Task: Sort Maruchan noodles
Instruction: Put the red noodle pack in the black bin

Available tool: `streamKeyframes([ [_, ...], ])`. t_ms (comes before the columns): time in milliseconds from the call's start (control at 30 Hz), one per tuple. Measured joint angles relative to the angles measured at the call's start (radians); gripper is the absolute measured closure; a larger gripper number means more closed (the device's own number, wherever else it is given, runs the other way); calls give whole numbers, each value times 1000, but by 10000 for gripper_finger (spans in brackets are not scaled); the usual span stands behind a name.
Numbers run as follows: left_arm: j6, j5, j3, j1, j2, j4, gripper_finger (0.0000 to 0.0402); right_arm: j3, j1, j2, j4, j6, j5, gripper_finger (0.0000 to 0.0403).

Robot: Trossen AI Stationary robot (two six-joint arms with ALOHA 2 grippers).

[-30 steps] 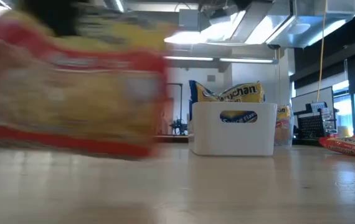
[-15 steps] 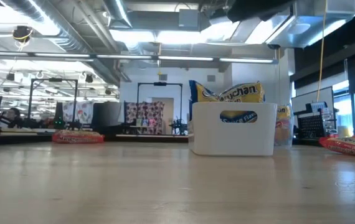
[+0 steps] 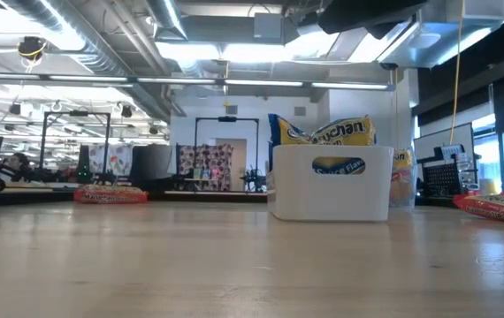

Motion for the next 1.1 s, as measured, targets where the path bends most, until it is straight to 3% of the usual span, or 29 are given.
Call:
streamKeyframes([
  [133,0,-67,-48,-12,1,32,348,0,0,0,4,0,3,228],
  [700,29,-166,-302,-23,-1,275,347,0,0,0,19,-6,7,228],
  [1100,57,-212,-329,-22,1,241,343,0,0,0,23,0,6,228],
])
